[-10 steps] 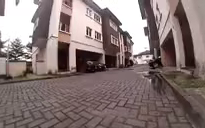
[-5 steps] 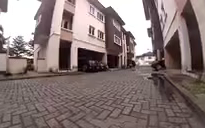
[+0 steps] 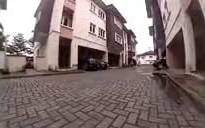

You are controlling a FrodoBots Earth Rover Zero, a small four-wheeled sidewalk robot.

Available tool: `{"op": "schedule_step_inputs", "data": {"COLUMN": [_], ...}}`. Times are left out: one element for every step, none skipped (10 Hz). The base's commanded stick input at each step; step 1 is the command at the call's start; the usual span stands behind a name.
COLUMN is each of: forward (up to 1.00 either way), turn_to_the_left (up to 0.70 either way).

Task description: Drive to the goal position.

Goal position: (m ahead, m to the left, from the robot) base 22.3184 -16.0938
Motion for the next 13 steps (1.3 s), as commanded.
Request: {"op": "schedule_step_inputs", "data": {"forward": [0.50, 0.50, 0.50, 0.50, 0.50, 0.50, 0.50, 0.50, 0.50, 0.50, 0.50, 0.50, 0.50], "turn_to_the_left": [0.00, 0.00, 0.00, 0.00, 0.00, 0.00, 0.00, 0.00, 0.00, 0.00, 0.00, 0.00, 0.00]}}
